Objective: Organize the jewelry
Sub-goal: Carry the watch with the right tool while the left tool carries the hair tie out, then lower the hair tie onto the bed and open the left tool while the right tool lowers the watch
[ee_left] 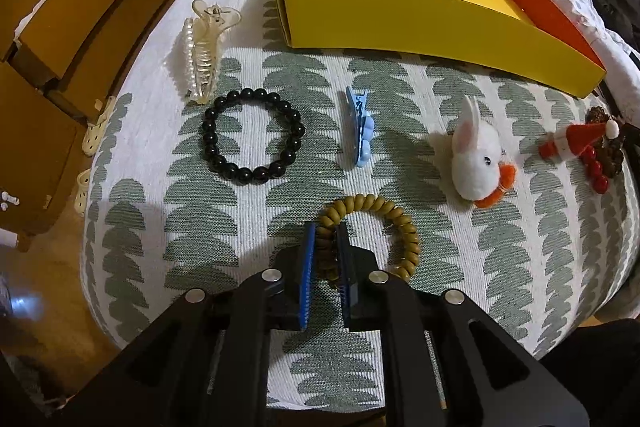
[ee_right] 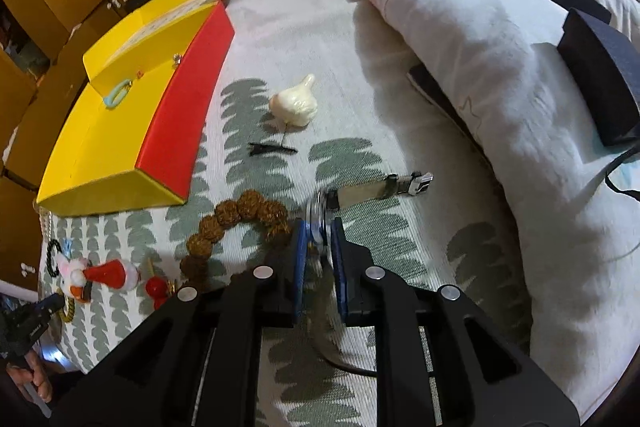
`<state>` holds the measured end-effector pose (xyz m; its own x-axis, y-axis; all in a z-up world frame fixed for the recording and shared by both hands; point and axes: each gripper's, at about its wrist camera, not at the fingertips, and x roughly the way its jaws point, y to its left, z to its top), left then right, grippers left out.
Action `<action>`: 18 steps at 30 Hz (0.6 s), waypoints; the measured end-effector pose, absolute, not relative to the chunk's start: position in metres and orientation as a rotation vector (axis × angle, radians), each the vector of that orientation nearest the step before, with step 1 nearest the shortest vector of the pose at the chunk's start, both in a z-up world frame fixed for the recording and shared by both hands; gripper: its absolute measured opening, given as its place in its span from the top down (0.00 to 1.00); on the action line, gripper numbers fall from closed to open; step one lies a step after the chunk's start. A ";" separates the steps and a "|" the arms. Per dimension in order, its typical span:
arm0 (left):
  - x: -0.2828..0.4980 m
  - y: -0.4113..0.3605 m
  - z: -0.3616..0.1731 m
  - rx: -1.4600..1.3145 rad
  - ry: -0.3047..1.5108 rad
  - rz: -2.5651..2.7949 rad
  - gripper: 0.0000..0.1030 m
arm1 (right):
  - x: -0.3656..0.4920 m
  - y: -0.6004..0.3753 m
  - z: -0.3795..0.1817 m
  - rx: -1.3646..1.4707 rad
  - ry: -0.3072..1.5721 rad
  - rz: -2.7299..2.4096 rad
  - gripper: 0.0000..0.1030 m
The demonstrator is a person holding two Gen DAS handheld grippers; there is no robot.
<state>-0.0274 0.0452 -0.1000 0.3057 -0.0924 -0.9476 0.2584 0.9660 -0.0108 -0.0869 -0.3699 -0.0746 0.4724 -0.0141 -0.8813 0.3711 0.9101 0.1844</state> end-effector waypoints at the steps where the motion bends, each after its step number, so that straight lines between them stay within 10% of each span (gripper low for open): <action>1: -0.028 0.046 -0.099 0.151 1.240 -0.233 0.83 | -0.088 -0.371 -0.073 0.378 1.048 -0.243 0.80; 18: -0.031 0.045 -0.062 0.074 1.146 -0.254 0.35 | -0.104 -0.341 -0.039 0.304 0.901 -0.266 0.58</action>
<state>-0.0305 0.0447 -0.0620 0.3871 -0.1612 -0.9078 0.2371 0.9689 -0.0710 -0.1043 -0.3409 -0.0395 0.5934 -0.0985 -0.7989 0.3512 0.9247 0.1469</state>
